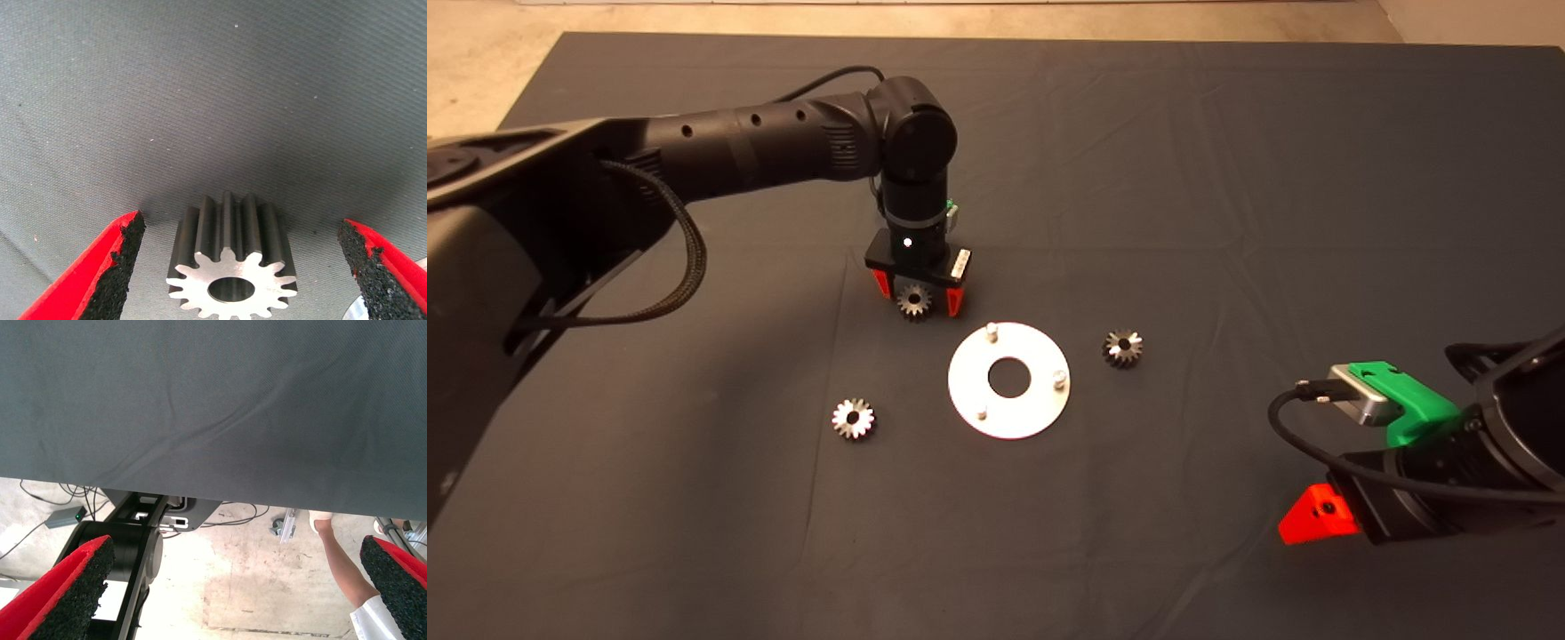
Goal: Install three planetary gears onto the carrier pins
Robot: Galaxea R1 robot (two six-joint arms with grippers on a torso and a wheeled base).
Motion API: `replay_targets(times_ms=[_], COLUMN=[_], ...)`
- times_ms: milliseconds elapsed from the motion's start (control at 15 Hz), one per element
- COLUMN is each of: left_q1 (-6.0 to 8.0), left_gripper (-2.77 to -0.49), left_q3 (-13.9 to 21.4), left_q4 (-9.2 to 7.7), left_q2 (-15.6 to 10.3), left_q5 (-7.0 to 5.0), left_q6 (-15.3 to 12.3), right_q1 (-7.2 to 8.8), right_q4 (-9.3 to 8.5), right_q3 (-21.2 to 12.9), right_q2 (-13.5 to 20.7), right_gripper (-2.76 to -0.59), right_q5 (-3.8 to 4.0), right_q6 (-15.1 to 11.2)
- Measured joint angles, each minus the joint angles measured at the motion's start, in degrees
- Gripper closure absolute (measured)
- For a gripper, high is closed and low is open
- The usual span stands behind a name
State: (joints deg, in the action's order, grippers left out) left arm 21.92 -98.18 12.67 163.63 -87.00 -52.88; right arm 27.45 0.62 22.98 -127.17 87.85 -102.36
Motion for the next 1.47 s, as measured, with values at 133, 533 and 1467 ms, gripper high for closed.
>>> replay_targets(times_ms=[133,533,1467], left_q1=[0.01,0.01,-0.01], left_gripper=[-1.95,-1.78,-1.22], left_q3=[0.0,0.1,0.9], left_q4=[-0.16,-0.40,-0.40], left_q2=[-0.9,-1.7,-1.9], left_q5=[0.10,0.45,0.51], left_q6=[-0.2,-0.4,-3.3], right_q1=[0.00,0.00,0.00], right_q4=[0.00,0.00,0.00], right_q3=[0.0,0.0,0.0], right_q2=[0.0,0.0,0.0], right_gripper=[-2.75,-2.75,-2.75], right_q5=[0.00,0.00,0.00], right_q6=[0.0,0.0,0.0])
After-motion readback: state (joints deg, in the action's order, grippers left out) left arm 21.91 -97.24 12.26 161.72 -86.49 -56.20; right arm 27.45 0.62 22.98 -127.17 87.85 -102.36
